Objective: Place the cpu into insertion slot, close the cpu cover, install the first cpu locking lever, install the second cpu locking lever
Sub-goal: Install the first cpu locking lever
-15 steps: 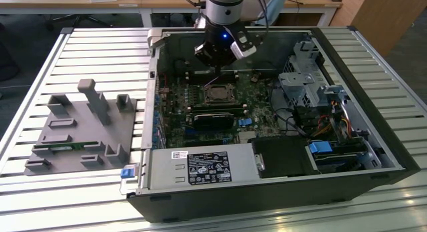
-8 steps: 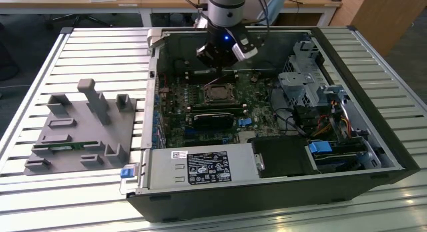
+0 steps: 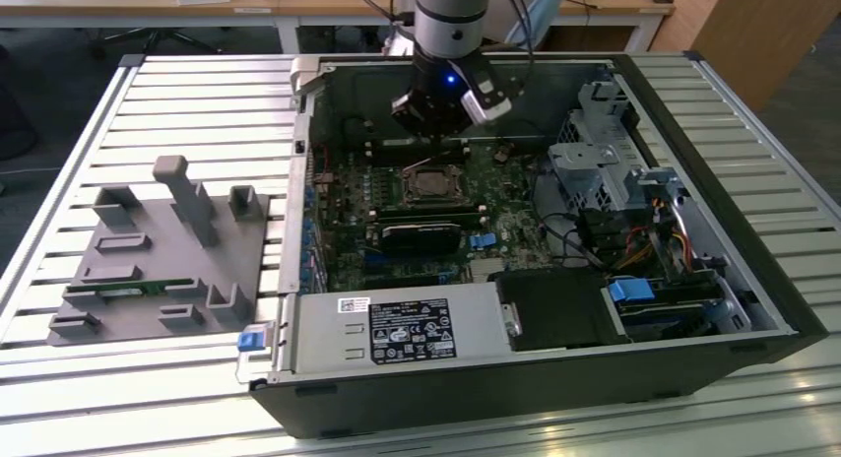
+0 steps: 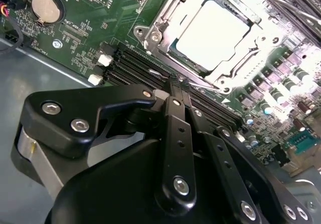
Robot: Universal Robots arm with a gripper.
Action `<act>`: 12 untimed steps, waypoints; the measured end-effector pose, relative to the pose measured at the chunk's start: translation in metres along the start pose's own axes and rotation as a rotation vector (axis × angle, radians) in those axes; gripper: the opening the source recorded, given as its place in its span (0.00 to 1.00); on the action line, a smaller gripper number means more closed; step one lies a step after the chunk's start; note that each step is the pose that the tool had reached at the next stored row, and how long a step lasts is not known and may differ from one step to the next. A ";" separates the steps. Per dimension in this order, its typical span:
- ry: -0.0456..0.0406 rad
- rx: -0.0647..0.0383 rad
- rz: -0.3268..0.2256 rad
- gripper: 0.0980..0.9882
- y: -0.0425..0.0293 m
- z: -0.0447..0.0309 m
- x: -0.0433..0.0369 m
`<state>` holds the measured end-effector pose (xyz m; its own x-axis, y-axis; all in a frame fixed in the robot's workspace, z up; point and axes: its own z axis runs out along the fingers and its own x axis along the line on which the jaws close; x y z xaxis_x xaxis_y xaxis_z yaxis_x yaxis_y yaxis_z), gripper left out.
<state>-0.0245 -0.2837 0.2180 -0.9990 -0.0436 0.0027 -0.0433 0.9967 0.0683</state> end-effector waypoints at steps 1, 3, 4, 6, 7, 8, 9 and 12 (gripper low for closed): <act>0.0000 0.000 0.000 0.01 0.0000 0.0007 -0.0005; -0.0001 0.000 0.001 0.01 0.0002 0.0018 -0.0015; -0.0001 0.000 0.001 0.01 0.0002 0.0022 -0.0018; 0.0001 0.000 0.001 0.01 0.0002 0.0025 -0.0019; 0.0000 0.000 0.001 0.01 0.0002 0.0027 -0.0021; -0.0001 0.000 0.001 0.01 0.0002 0.0030 -0.0025; -0.0002 0.000 0.002 0.01 0.0002 0.0033 -0.0031; -0.0002 0.000 0.003 0.01 0.0003 0.0040 -0.0049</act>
<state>-0.0196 -0.2829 0.2140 -0.9992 -0.0407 0.0027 -0.0404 0.9968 0.0684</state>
